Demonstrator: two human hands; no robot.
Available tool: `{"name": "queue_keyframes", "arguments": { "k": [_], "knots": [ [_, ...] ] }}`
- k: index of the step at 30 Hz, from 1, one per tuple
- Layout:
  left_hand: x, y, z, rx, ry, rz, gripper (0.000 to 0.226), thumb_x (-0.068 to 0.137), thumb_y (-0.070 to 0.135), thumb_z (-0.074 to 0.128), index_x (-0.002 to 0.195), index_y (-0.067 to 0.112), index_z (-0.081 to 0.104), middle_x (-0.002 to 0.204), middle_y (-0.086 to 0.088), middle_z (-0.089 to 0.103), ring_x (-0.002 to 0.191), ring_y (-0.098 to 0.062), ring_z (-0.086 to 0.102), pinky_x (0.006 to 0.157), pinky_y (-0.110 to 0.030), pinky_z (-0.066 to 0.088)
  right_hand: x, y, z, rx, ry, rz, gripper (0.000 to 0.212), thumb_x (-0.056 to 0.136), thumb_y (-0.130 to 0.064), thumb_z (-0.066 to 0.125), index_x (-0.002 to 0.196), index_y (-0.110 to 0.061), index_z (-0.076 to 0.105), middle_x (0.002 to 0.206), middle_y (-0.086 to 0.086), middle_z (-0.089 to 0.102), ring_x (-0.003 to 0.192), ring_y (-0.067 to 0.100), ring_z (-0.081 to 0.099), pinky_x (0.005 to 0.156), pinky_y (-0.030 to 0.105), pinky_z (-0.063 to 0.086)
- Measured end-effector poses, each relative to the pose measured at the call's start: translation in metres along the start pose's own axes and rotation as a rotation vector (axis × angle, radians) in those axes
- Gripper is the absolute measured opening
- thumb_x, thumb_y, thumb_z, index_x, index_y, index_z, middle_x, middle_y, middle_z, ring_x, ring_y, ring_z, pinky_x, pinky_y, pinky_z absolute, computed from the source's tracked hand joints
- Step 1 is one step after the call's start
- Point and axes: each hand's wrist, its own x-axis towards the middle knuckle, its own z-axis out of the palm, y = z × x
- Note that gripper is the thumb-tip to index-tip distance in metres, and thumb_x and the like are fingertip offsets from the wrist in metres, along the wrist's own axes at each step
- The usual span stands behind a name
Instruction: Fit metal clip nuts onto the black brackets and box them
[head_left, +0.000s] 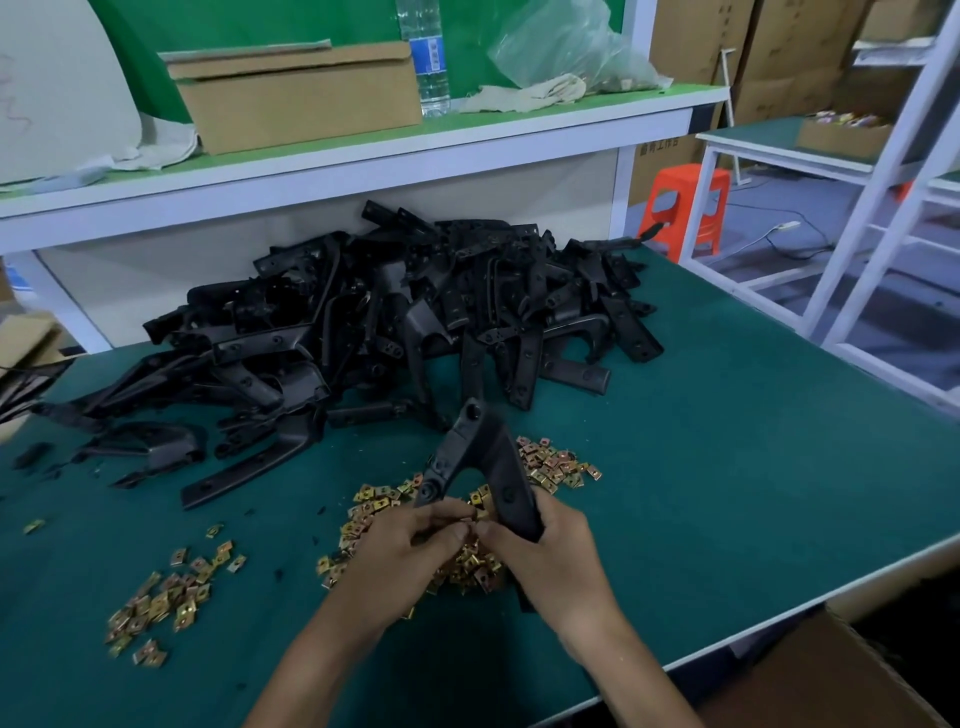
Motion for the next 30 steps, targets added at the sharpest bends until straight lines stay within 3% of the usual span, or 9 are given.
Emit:
{"name": "queue_keyframes", "arguments": {
  "k": [4,6,8,11,14,21,25,30],
  "knots": [
    [-0.002,0.005,0.0,-0.023,-0.042,-0.002,0.016,0.081,0.038,0.069,0.093,0.029,0.076,0.09,-0.008,0.076,0.08,-0.012,0.067,0.079,-0.03,0.05,-0.001,-0.002,-0.001,-0.237,0.024,-0.114,0.017,0.083,-0.026,0.075,0.081,-0.024,0.058,0.063,-0.007,0.053,0.057,0.008,0.046,0.052,0.028,0.041],
    [-0.003,0.006,0.0,-0.07,-0.052,-0.019,0.018,0.079,0.038,0.069,0.091,0.027,0.075,0.089,-0.009,0.075,0.078,-0.011,0.065,0.075,-0.026,0.05,-0.002,-0.004,0.0,-0.2,0.0,-0.107,0.018,0.083,-0.022,0.074,0.079,-0.027,0.057,0.061,-0.011,0.054,0.056,0.005,0.044,0.05,0.02,0.037],
    [-0.005,0.006,0.001,-0.108,-0.074,-0.021,0.01,0.087,0.03,0.071,0.096,0.029,0.077,0.093,0.0,0.076,0.083,-0.01,0.068,0.076,-0.023,0.053,-0.001,-0.006,-0.001,-0.102,-0.038,-0.059,0.013,0.081,-0.023,0.075,0.082,-0.027,0.063,0.064,-0.01,0.059,0.059,0.006,0.05,0.053,0.024,0.043],
    [-0.01,0.004,0.0,-0.07,-0.073,0.022,0.022,0.094,0.013,0.07,0.107,0.03,0.077,0.098,0.002,0.076,0.088,-0.009,0.07,0.076,-0.018,0.053,0.0,-0.007,0.001,0.021,-0.068,0.014,0.016,0.074,-0.028,0.075,0.089,-0.026,0.071,0.074,-0.003,0.068,0.068,0.011,0.06,0.062,0.034,0.05],
    [-0.013,0.004,-0.001,-0.09,-0.073,0.025,0.021,0.093,0.011,0.071,0.104,0.027,0.077,0.096,-0.001,0.075,0.085,-0.008,0.068,0.076,-0.019,0.052,0.001,-0.006,0.002,0.139,-0.108,0.081,0.016,0.071,-0.021,0.073,0.086,-0.024,0.072,0.072,0.002,0.067,0.063,0.015,0.06,0.057,0.031,0.051],
    [-0.012,0.004,-0.024,-0.246,0.056,0.001,0.016,0.094,0.006,0.067,0.098,0.018,0.077,0.088,-0.006,0.073,0.08,-0.016,0.068,0.074,-0.025,0.057,0.006,0.0,-0.019,-0.042,-0.03,0.036,0.015,0.084,-0.023,0.075,0.083,-0.015,0.062,0.066,-0.001,0.055,0.058,0.014,0.056,0.057,0.03,0.043],
    [-0.012,0.003,-0.027,-0.29,0.109,0.006,0.012,0.096,0.009,0.065,0.106,0.011,0.072,0.092,-0.009,0.074,0.083,-0.019,0.067,0.079,-0.03,0.058,0.003,0.003,-0.029,-0.167,0.053,0.03,0.02,0.088,-0.031,0.079,0.078,-0.028,0.062,0.059,-0.002,0.06,0.05,0.018,0.066,0.044,0.025,0.048],
    [-0.015,0.0,-0.022,-0.297,0.172,0.018,0.008,0.097,0.017,0.064,0.097,0.019,0.072,0.077,0.002,0.06,0.074,-0.015,0.057,0.076,-0.029,0.051,-0.008,0.011,-0.028,-0.207,0.08,0.025,0.035,0.084,-0.037,0.082,0.101,-0.049,0.054,0.063,0.005,0.068,0.045,0.018,0.06,0.044,0.028,0.05]
  ]
}}
